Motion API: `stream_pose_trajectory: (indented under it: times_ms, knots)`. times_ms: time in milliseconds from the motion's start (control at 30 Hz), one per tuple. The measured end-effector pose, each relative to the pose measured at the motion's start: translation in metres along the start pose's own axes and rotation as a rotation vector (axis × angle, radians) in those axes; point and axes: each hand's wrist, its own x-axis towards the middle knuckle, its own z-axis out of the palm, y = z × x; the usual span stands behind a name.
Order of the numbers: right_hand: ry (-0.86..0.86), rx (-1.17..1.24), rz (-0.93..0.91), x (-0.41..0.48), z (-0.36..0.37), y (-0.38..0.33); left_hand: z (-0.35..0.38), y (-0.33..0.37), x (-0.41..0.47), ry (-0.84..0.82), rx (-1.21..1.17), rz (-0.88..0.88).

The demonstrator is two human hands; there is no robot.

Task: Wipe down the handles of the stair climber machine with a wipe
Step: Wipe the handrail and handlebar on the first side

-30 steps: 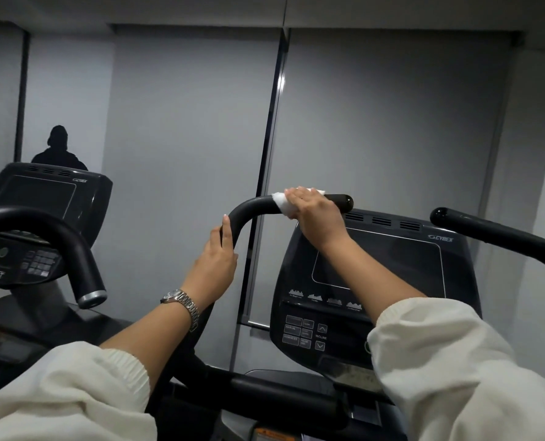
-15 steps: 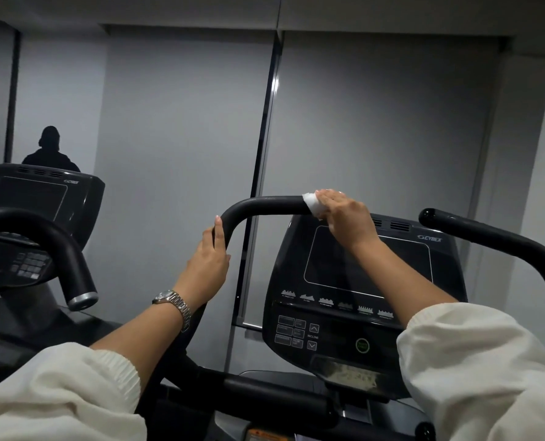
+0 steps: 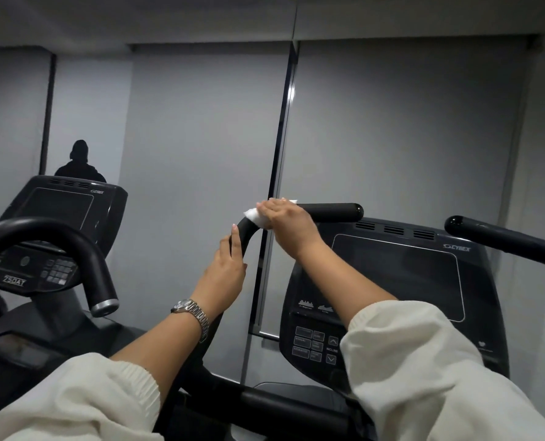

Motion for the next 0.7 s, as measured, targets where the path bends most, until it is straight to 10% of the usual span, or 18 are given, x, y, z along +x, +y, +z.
stream_pose_trajectory:
  times_ms: [500,700]
  knots:
    - [0.025,-0.091,0.35,-0.056,-0.067,0.047,-0.011,0.012,-0.011,-0.074,0.037,-0.035]
    - [0.032,0.37,0.716,-0.092,-0.084,0.008,-0.028,0.042,-0.036,-0.097,0.045,0.009]
